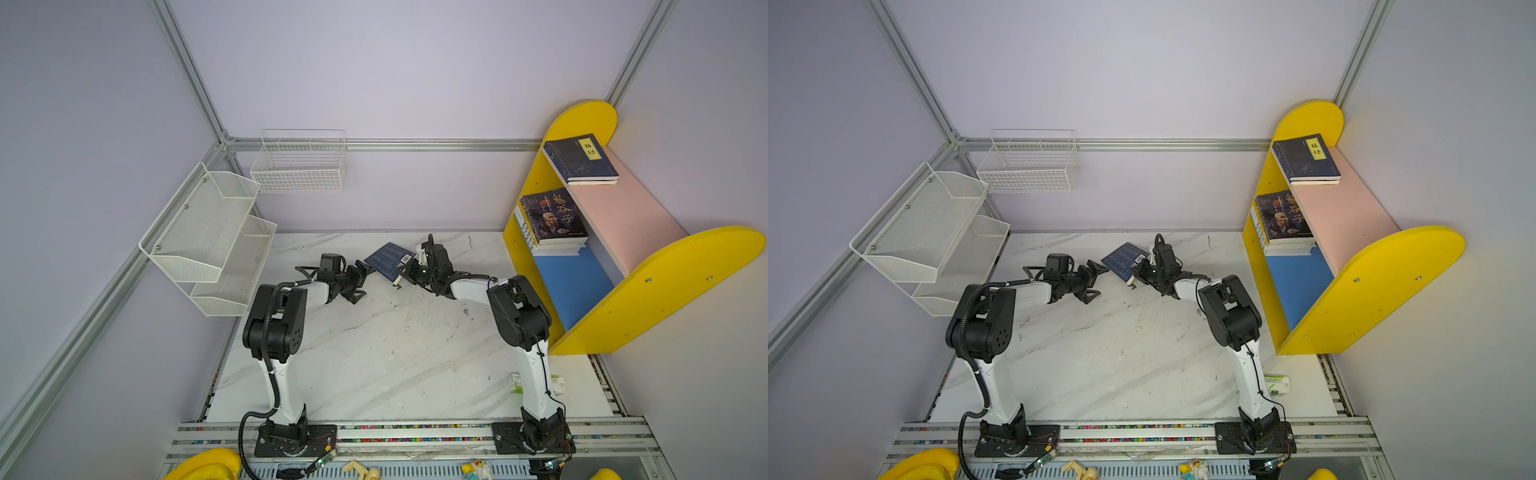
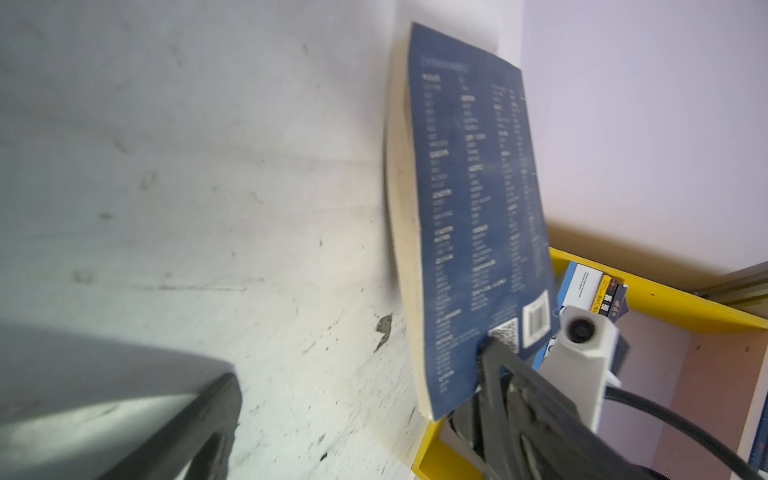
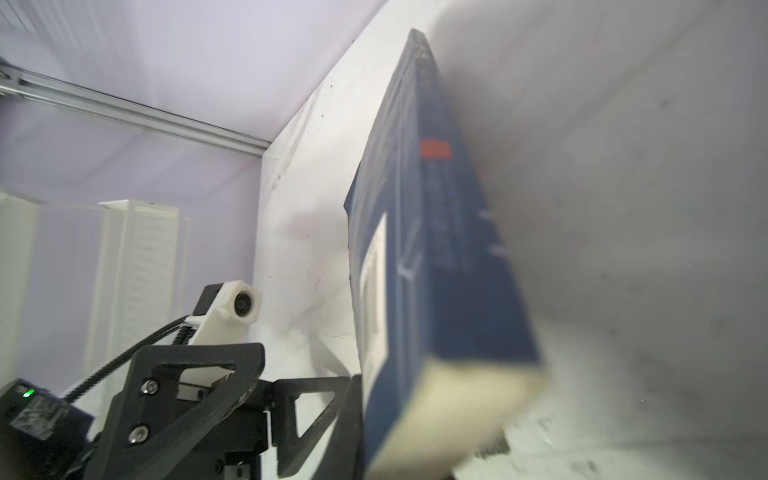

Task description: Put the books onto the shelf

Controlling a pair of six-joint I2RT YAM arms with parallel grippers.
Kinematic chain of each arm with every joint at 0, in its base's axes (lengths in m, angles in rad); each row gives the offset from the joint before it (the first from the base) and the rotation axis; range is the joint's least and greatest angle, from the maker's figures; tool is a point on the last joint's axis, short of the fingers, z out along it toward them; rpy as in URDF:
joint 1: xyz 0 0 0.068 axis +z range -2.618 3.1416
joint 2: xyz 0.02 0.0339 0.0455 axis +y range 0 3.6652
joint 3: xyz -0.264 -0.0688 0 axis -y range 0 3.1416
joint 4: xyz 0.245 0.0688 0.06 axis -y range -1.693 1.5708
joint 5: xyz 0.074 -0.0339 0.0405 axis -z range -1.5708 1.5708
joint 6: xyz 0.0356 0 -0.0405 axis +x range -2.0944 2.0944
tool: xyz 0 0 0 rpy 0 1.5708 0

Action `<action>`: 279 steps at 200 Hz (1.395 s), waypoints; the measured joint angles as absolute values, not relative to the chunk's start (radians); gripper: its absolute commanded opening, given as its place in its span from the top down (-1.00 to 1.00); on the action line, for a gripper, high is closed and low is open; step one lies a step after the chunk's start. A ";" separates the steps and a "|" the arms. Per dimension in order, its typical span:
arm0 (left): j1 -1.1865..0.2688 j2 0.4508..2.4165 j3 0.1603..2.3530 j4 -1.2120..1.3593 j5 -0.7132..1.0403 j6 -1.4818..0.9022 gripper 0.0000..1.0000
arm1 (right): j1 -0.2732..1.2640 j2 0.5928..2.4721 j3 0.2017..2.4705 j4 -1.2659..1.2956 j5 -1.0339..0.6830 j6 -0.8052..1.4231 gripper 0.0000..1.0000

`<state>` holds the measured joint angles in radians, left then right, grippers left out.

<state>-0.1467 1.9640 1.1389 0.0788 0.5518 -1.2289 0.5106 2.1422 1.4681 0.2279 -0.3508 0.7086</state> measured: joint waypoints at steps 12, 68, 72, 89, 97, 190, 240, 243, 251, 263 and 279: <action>-0.147 1.963 1.171 0.038 0.565 -1.229 -0.97 | 0.521 2.062 1.495 0.121 -0.249 0.579 0.86; -0.158 1.927 1.402 -0.009 0.639 -1.244 -0.92 | 0.609 1.748 1.536 -0.081 0.234 0.017 0.87; -0.159 1.920 1.412 -0.009 0.647 -1.246 -0.92 | 0.620 1.744 1.536 -0.087 0.267 -0.020 0.87; -0.165 1.896 1.443 -0.008 0.672 -1.258 -0.91 | 0.656 1.747 1.517 -0.109 0.391 -0.150 0.88; -0.168 1.885 1.451 -0.008 0.681 -1.264 -0.91 | 0.671 1.756 1.497 -0.119 0.442 -0.209 0.88; -0.218 1.919 1.546 -0.213 0.711 -1.185 -0.88 | 0.846 1.892 1.384 -0.138 0.651 -0.548 0.91; -0.255 2.053 1.547 -0.281 0.730 -1.151 -0.72 | 0.901 1.892 1.335 -0.086 0.643 -0.615 0.90; -0.256 2.059 1.547 -0.284 0.729 -1.149 -0.71 | 0.901 1.892 1.333 -0.084 0.643 -0.617 0.90; -0.258 2.072 1.547 -0.293 0.729 -1.143 -0.68 | 0.901 1.892 1.325 -0.075 0.645 -0.625 0.89; -0.263 2.082 1.547 -0.307 0.729 -1.134 -0.61 | 0.902 1.892 1.314 -0.057 0.651 -0.637 0.90; -0.268 2.085 1.552 -0.333 0.728 -1.118 -0.50 | 0.902 1.892 1.298 -0.031 0.664 -0.649 0.90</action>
